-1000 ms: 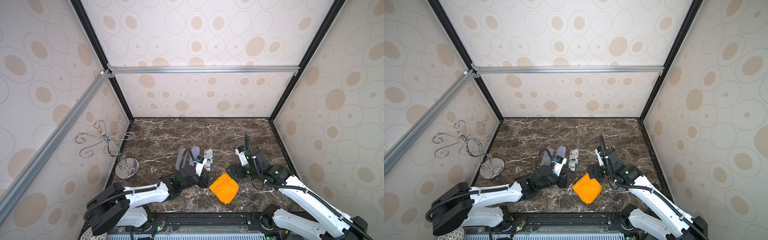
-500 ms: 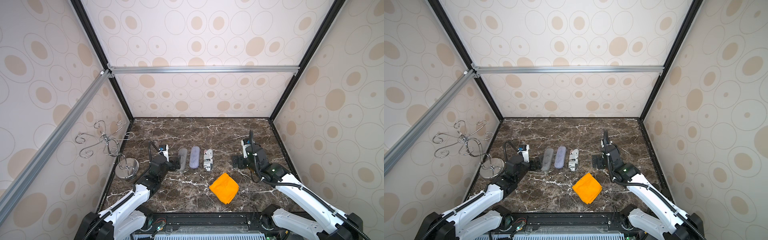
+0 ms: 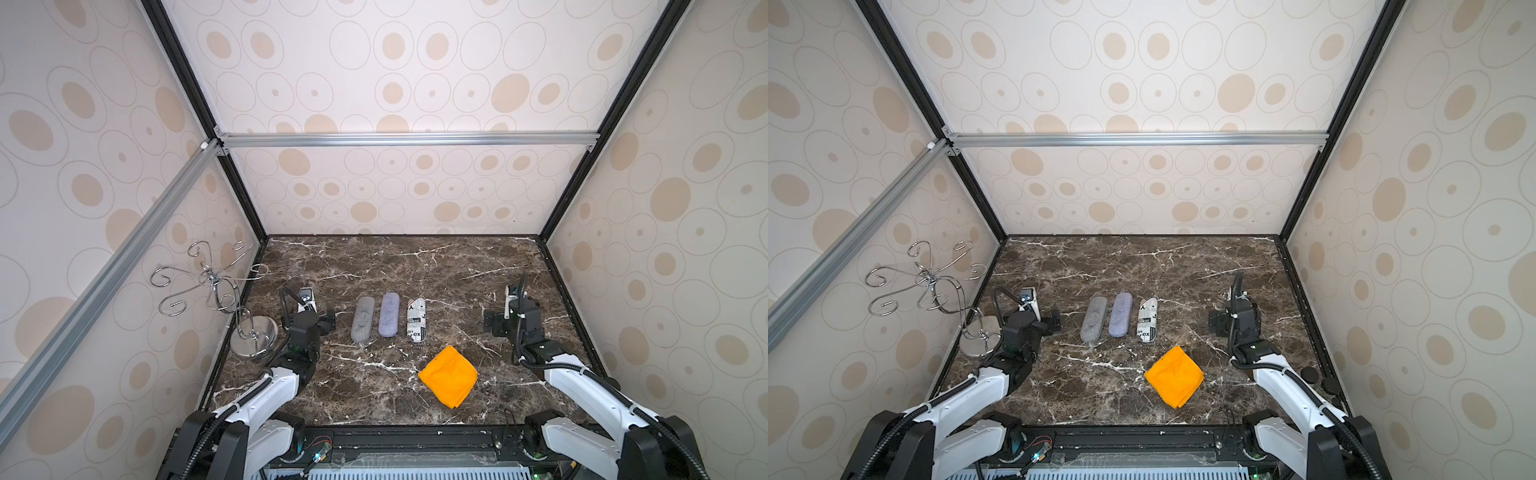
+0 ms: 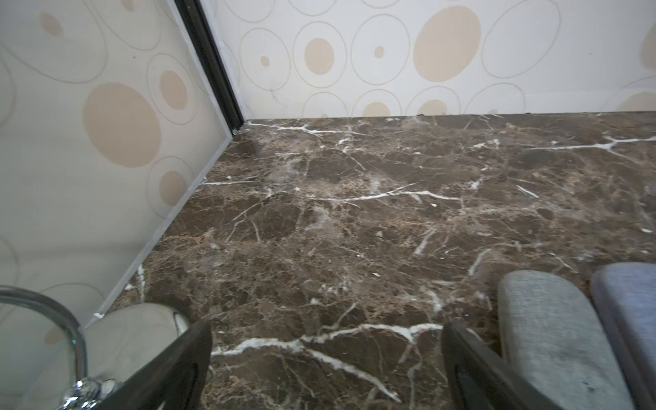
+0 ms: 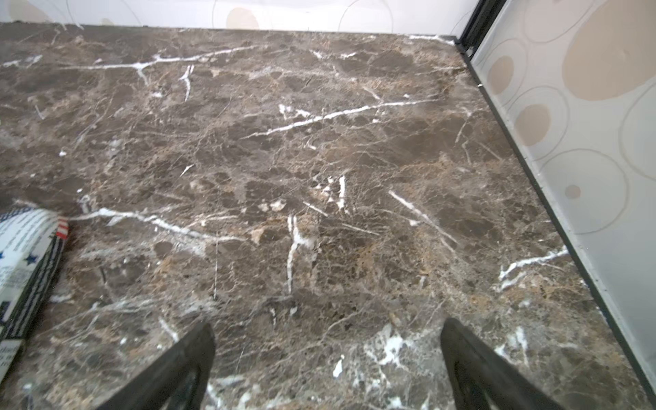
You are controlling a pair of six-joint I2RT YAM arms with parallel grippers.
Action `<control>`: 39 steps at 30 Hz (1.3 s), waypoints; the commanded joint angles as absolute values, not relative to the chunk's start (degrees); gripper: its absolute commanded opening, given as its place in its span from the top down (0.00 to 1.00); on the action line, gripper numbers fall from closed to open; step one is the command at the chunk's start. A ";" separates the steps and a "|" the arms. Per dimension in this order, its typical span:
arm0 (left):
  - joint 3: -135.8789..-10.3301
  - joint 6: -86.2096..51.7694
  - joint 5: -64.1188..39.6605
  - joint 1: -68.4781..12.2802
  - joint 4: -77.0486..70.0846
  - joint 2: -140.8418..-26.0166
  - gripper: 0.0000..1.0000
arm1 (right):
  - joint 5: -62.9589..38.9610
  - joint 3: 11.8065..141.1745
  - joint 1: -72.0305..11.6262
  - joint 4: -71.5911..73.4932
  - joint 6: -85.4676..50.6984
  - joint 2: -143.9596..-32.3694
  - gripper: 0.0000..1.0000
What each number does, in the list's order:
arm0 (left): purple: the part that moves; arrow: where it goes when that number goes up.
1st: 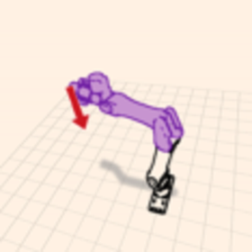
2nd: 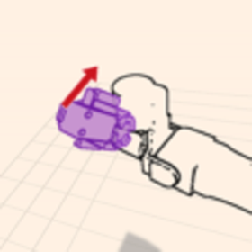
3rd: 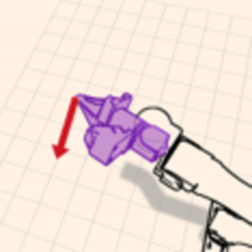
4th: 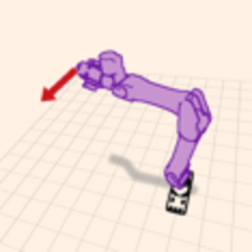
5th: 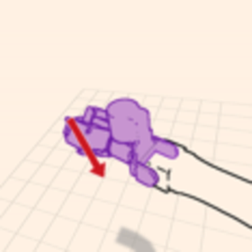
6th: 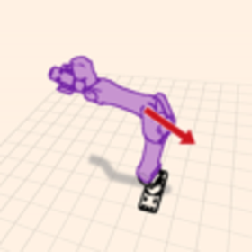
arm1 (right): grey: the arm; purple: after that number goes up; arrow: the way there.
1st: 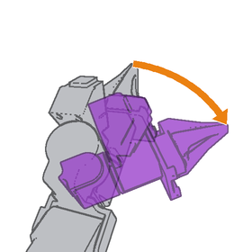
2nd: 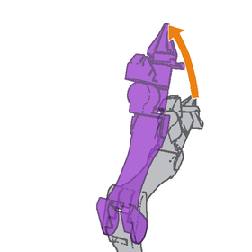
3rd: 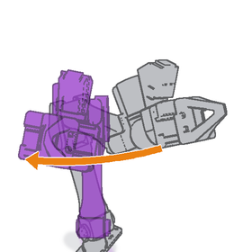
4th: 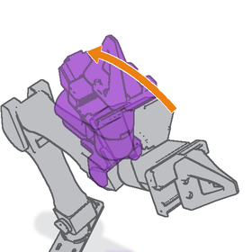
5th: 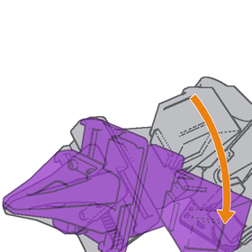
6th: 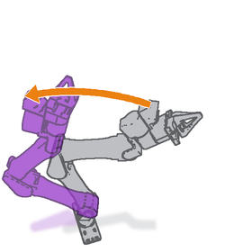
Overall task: Wipe the eyeglass case
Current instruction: Reset both arms
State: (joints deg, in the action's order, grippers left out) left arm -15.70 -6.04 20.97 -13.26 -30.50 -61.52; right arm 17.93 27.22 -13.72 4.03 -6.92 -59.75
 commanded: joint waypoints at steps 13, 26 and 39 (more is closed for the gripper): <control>-10.26 0.74 4.76 -1.90 -62.82 -74.23 0.00 | 14.04 16.74 -5.88 46.20 0.62 -74.63 0.01; -10.20 -0.90 0.02 0.04 -70.87 -79.25 0.00 | 11.38 22.75 -4.31 47.68 -0.34 -87.65 0.01; -13.71 -0.96 -2.26 0.36 -74.38 -89.69 0.00 | 14.23 23.33 -4.31 47.35 -0.88 -88.22 0.00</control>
State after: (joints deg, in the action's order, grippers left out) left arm -12.38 -1.52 -1.26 0.14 -74.13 -90.15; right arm 13.56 22.57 -4.47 47.57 -0.62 -88.60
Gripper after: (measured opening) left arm 0.999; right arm 0.996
